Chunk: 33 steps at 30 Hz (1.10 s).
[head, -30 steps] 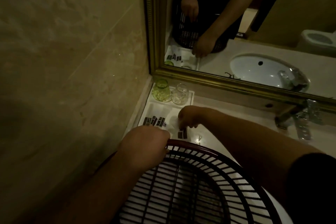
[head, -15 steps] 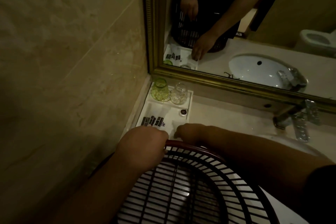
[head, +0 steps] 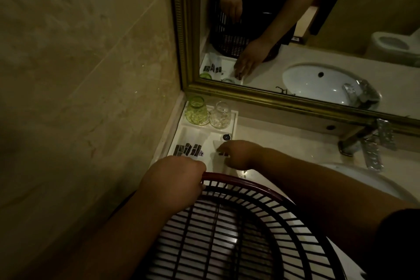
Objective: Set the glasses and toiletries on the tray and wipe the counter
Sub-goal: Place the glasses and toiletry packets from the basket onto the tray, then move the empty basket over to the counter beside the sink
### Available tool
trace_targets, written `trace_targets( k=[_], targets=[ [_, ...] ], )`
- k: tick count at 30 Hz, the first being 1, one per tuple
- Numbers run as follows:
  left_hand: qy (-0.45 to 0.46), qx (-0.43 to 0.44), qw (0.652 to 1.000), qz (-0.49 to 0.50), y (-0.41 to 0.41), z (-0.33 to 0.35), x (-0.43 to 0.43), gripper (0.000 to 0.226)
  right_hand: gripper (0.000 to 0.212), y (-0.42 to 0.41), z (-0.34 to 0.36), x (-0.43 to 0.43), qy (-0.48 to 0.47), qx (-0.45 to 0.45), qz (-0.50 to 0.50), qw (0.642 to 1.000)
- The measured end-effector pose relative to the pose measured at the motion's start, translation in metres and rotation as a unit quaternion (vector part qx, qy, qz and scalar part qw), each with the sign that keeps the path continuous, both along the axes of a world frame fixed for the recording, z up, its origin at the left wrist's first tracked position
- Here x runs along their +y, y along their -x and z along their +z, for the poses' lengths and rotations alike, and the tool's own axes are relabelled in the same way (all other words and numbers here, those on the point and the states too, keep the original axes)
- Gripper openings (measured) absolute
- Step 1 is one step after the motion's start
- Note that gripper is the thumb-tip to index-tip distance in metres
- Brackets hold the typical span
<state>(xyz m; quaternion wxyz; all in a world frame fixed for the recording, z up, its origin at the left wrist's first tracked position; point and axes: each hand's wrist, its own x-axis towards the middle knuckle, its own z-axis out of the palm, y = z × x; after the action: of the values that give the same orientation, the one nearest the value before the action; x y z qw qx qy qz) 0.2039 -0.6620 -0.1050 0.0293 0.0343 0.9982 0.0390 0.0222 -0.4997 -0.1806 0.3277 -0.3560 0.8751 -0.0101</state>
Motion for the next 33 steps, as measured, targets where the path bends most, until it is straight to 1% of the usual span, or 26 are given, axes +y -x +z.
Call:
trace_targets(
  k=[2,4,6,7,8,10,11,12,13,14,16,17,18,20,21,22,23,25,27,30,33],
  targets=[
    [-0.004,0.002,1.0,-0.001,-0.001,0.002,0.0,0.021,0.042,-0.003,0.023,0.009,0.063,-0.01,-0.063,0.996],
    [-0.01,-0.002,1.0,0.002,-0.002,0.004,0.0,0.022,0.031,-0.013,0.05,0.023,0.149,-0.045,-0.147,0.977],
    [-0.011,-0.007,1.0,0.002,-0.003,0.005,0.001,0.021,0.031,-0.036,0.079,0.043,0.229,-0.096,-0.238,0.939],
    [-0.01,-0.007,1.0,0.0,-0.003,0.005,0.001,0.021,0.035,-0.052,0.092,0.056,0.251,-0.107,-0.265,0.925],
    [-0.01,-0.008,1.0,0.0,-0.004,0.006,0.001,0.021,0.042,-0.069,0.104,0.07,0.263,-0.103,-0.275,0.919],
    [-0.007,-0.012,1.0,-0.002,-0.004,0.007,0.001,0.022,0.054,-0.107,0.119,0.099,0.243,-0.052,-0.274,0.929],
    [-0.004,-0.014,1.0,-0.004,-0.004,0.007,0.001,0.023,0.051,-0.126,0.121,0.114,0.22,-0.022,-0.274,0.936],
    [0.0,-0.016,1.0,-0.005,-0.004,0.007,0.001,0.023,0.042,-0.146,0.122,0.128,0.199,-0.005,-0.282,0.939],
    [0.001,-0.017,1.0,-0.005,-0.004,0.007,0.001,0.024,0.035,-0.166,0.121,0.142,0.185,0.004,-0.297,0.937],
    [0.004,-0.017,1.0,-0.004,-0.003,0.006,0.001,0.024,0.034,-0.186,0.121,0.155,0.18,0.007,-0.315,0.932],
    [0.012,-0.021,1.0,-0.002,-0.003,0.007,0.001,0.026,0.038,-0.222,0.116,0.177,0.177,0.009,-0.359,0.916],
    [0.015,-0.023,1.0,0.0,-0.003,0.006,0.001,0.026,0.037,-0.236,0.112,0.187,0.173,0.012,-0.387,0.906],
    [0.017,-0.025,1.0,0.002,-0.003,0.006,0.001,0.027,0.03,-0.249,0.108,0.194,0.169,0.015,-0.417,0.893],
    [0.026,-0.027,0.999,0.005,-0.003,0.007,0.001,0.029,0.011,-0.269,0.099,0.202,0.167,0.012,-0.484,0.859],
    [0.032,-0.024,0.999,0.004,-0.004,0.007,0.001,0.031,0.008,-0.277,0.096,0.203,0.166,0.011,-0.505,0.847],
    [0.041,-0.02,0.999,0.002,-0.005,0.008,0.001,0.033,0.011,-0.282,0.093,0.202,0.17,0.019,-0.514,0.84],
    [0.049,-0.017,0.999,0.002,-0.007,0.01,0.002,0.036,0.013,-0.285,0.092,0.2,0.173,0.034,-0.515,0.839],
    [0.058,-0.01,0.998,0.013,-0.012,0.015,0.003,0.043,0.011,-0.285,0.094,0.195,0.175,0.059,-0.509,0.841],
    [0.046,-0.017,0.998,0.049,-0.02,0.021,0.002,0.048,0.009,-0.281,0.095,0.192,0.168,0.061,-0.509,0.842],
    [0.023,-0.058,0.991,0.117,-0.04,0.031,-0.008,0.05,0.012,-0.282,0.095,0.193,0.166,0.065,-0.512,0.84],
    [0.029,-0.076,0.984,0.16,-0.064,0.038,-0.021,0.044,0.013,-0.287,0.096,0.198,0.17,0.065,-0.524,0.832]
  ],
)
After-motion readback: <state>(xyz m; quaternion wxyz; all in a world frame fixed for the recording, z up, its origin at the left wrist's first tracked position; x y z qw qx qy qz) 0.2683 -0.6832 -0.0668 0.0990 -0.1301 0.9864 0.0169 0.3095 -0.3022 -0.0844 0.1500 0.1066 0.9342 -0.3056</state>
